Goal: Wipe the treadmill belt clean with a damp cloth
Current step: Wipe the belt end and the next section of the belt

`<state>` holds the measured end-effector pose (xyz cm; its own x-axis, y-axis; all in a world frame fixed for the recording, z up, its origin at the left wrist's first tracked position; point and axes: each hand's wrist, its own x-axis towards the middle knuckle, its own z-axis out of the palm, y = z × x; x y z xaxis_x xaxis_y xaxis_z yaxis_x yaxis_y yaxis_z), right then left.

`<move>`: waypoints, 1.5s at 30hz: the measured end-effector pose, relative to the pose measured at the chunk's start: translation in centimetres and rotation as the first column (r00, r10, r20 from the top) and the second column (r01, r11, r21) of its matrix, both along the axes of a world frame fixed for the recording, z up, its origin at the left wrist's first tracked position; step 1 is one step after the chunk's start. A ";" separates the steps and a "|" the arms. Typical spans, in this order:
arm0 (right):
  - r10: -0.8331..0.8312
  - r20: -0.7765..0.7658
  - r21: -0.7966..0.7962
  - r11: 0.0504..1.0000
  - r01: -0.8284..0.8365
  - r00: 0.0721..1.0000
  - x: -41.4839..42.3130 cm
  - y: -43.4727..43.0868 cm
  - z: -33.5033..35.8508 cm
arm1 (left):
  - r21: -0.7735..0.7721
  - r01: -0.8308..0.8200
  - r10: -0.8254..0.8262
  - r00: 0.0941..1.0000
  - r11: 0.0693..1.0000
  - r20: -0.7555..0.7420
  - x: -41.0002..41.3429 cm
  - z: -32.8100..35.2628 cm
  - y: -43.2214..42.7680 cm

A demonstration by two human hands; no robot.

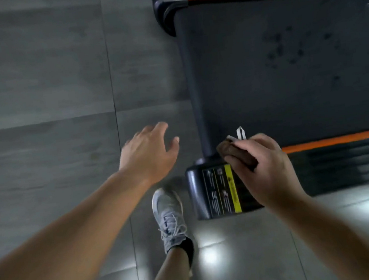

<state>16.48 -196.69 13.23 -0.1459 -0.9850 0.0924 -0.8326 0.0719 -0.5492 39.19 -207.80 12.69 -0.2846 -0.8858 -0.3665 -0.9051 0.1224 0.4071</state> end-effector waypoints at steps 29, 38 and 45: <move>0.575 -0.222 -0.086 0.793 -0.603 0.788 -8.2 -41.5 -14.9 | 0.197 -0.397 0.418 0.612 0.897 -0.671 -18.8 -17.4 -22.2; 0.398 -0.208 -0.173 0.884 -0.434 0.894 -9.8 -46.9 -15.2 | 0.283 -0.444 0.517 0.597 0.850 -0.613 -18.7 -17.8 -22.1; 0.170 -0.199 -0.195 0.958 -0.209 0.965 -11.5 -51.2 -14.6 | 0.367 -0.428 0.561 0.564 0.826 -0.606 -18.5 -17.9 -20.8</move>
<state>4.96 -247.91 -1.34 0.0798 -0.9476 0.3095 -0.9049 -0.1991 -0.3762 20.65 -228.58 -5.24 -0.0397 -0.9108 -0.4110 -0.2750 -0.3855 0.8808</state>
